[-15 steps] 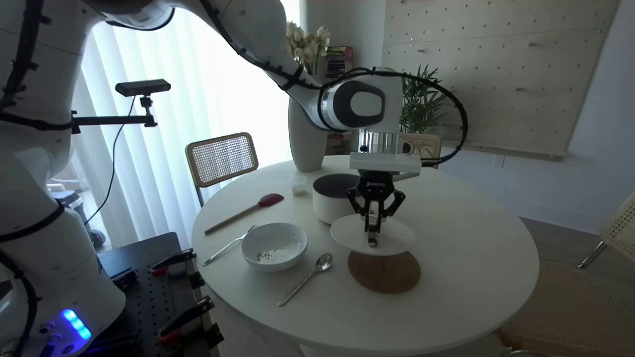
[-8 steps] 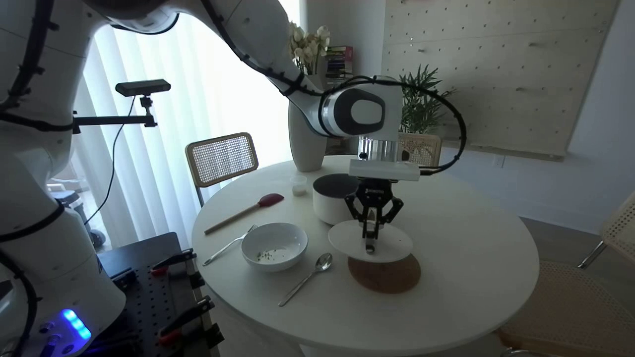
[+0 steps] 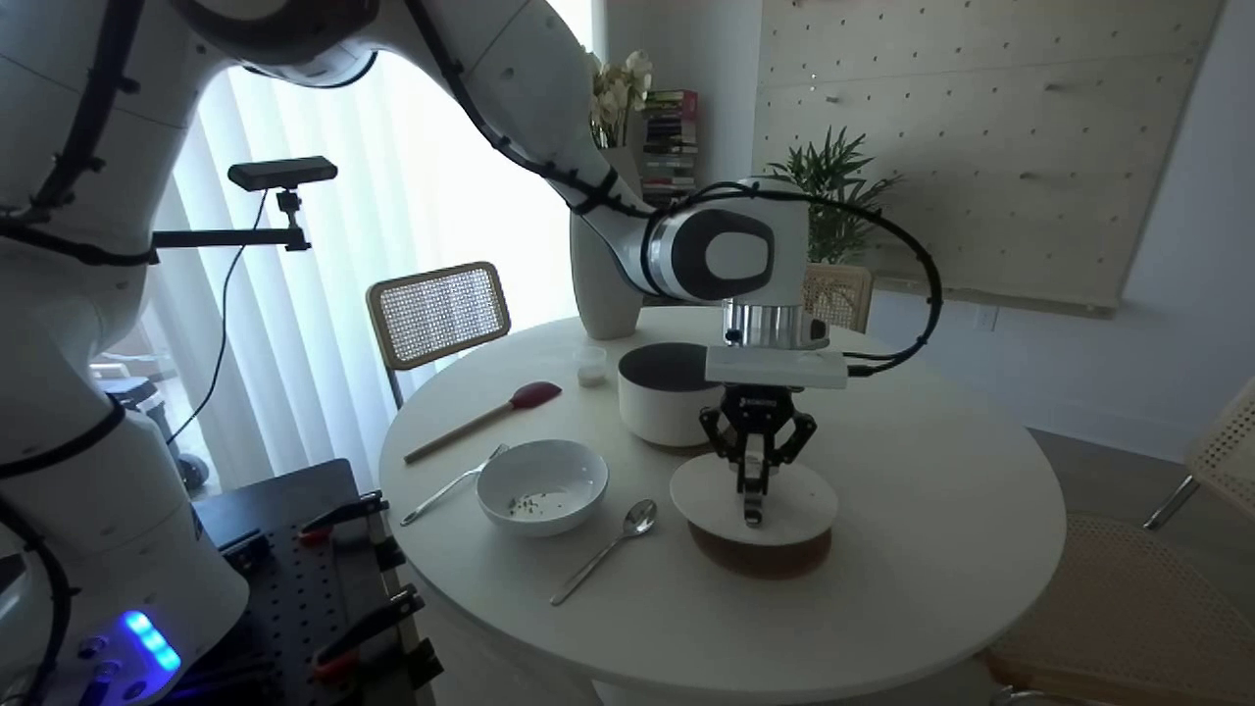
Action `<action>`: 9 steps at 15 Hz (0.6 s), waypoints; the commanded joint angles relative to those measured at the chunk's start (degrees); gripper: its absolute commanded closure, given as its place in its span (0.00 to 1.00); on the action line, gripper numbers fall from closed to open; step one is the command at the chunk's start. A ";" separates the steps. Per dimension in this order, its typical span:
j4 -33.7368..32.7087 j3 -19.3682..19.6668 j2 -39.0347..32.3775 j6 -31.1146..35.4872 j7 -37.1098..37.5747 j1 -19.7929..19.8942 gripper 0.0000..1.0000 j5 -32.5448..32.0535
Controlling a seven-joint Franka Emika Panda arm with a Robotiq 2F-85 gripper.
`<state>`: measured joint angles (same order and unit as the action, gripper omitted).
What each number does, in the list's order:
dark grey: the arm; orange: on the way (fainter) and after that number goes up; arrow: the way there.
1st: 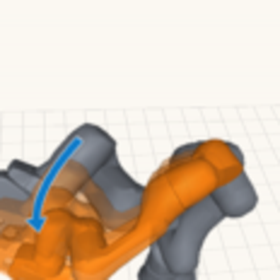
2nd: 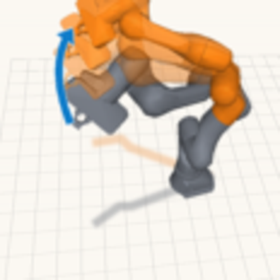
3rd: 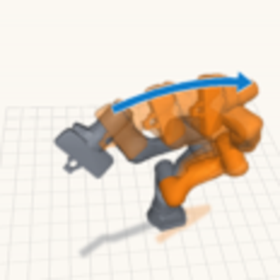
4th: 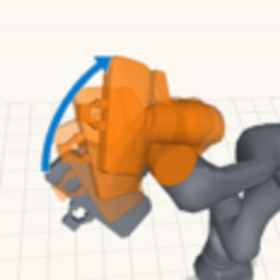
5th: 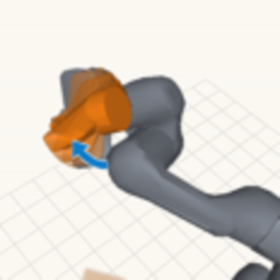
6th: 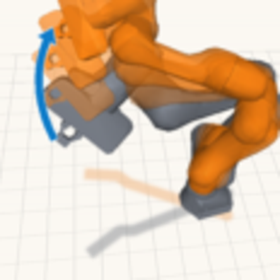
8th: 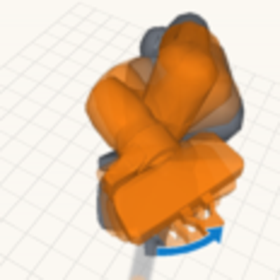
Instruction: Remove the white lid from the white pot
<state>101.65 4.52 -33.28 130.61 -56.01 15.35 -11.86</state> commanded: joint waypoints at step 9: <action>-4.60 -2.76 -2.88 0.01 -4.74 2.10 0.94 4.53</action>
<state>98.64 2.30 -36.09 130.70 -59.45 16.95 -8.73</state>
